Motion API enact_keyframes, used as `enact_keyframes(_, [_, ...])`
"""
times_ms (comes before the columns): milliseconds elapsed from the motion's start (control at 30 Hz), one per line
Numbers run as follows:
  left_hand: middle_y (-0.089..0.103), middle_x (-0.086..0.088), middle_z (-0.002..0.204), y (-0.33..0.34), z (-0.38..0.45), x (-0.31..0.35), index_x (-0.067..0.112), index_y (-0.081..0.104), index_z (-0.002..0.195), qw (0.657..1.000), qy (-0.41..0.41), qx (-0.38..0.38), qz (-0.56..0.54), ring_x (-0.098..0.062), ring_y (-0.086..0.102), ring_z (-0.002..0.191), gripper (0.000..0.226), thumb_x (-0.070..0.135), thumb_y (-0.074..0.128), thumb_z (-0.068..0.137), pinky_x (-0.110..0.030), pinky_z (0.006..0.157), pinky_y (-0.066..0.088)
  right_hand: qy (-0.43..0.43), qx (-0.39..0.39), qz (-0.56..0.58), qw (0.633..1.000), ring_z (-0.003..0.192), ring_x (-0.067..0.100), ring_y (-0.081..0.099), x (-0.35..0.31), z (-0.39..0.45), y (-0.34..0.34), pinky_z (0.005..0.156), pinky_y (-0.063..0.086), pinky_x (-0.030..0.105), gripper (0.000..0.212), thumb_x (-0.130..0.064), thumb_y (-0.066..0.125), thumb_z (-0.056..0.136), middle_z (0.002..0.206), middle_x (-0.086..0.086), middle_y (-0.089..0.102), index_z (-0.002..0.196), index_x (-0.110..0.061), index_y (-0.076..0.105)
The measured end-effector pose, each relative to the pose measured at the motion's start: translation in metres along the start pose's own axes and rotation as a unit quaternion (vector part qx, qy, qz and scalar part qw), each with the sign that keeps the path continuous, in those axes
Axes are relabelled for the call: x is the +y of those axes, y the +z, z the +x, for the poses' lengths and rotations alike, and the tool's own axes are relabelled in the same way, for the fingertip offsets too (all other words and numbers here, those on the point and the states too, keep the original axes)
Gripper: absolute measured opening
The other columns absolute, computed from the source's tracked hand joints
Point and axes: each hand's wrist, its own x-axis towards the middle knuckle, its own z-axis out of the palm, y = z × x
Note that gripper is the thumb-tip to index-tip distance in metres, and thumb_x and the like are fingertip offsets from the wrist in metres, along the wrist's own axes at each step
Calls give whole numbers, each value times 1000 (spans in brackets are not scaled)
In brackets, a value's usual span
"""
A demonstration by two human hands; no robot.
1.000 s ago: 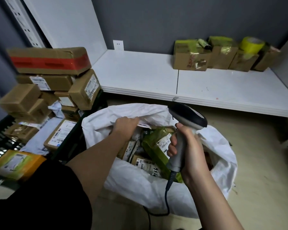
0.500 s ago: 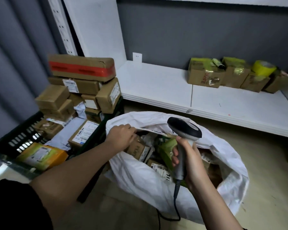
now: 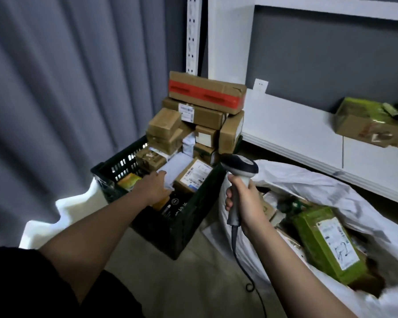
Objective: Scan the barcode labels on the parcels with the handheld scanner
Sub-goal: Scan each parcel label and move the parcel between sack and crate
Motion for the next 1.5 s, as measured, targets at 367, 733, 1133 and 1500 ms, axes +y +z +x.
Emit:
enact_keyframes(367, [-8,-15,159,72,86,19,35,0,153,989,86,-16,120,-35,19,142,89,52,58,88,-47,106,31,30,50,-16,998,38,16,36,49,56,21,38,32,23,13,-13,53,98,53,4,44,90,-9,43])
enact_keyframes(733, [5,-22,154,107,115,39,32,-10,151,993,-1,39,112,-37,27,136,102,78,44,78,-46,108,26,48,67,-25,996,42,17,34,75,69,-3,43,32,27,19,-15,54,98,53,2,42,83,-11,43])
enact_keyframes(1133, [25,-16,144,53,95,21,25,21,146,984,39,140,-105,-33,33,129,100,62,70,67,-44,104,36,32,66,-12,997,40,17,38,59,54,-12,44,34,27,12,-8,55,96,54,4,45,89,-10,46])
enact_keyframes(1500, [11,2,150,-48,-44,21,22,19,147,957,226,143,-110,-21,25,138,110,65,64,56,-40,109,35,-23,75,92,993,47,9,48,-15,10,-11,46,44,24,38,-19,70,90,72,-1,59,119,-17,46])
